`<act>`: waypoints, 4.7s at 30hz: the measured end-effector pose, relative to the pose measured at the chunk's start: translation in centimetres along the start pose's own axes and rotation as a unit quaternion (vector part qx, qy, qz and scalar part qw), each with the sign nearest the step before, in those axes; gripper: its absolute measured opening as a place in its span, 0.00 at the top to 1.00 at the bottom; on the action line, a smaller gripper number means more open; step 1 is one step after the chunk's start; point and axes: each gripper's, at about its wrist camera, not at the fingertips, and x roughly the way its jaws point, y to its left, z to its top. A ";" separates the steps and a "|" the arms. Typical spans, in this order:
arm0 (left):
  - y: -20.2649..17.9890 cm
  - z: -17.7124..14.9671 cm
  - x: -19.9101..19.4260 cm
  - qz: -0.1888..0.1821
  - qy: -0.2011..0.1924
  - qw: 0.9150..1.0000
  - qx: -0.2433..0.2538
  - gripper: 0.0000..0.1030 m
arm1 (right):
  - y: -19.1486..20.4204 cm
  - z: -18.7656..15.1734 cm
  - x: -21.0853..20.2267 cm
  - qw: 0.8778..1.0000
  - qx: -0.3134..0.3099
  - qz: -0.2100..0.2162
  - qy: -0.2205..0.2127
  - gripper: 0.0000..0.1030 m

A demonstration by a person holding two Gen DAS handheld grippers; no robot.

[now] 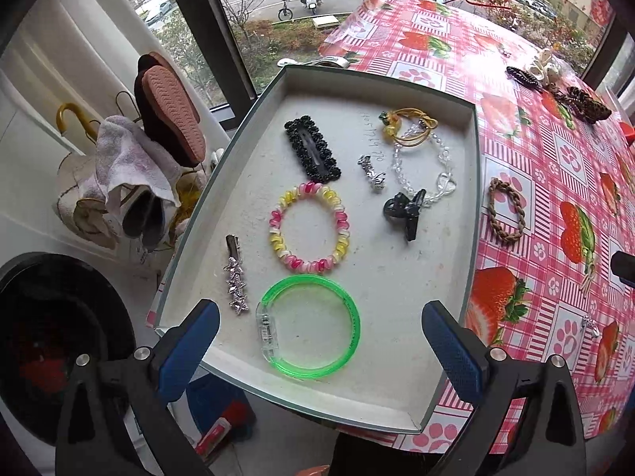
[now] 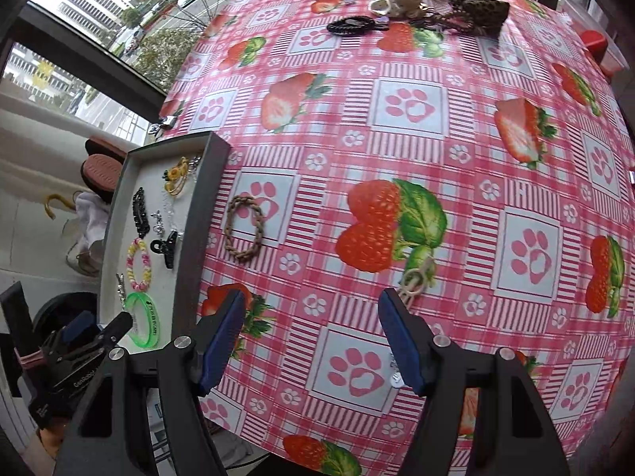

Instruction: Organize jewelry

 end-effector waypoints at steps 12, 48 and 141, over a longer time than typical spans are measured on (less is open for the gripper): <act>-7.5 1.4 -1.6 -0.069 -0.016 0.994 0.082 0.00 | -4.9 -1.1 0.7 0.996 0.076 -0.036 0.007 0.30; -18.2 5.7 5.5 -0.067 0.012 0.993 0.101 0.15 | -3.4 0.8 5.2 0.993 -0.062 -0.101 0.011 0.73; -18.5 3.3 5.0 -0.082 0.044 0.993 0.075 0.80 | -7.5 -1.5 -1.9 1.000 0.013 -0.010 -0.005 0.80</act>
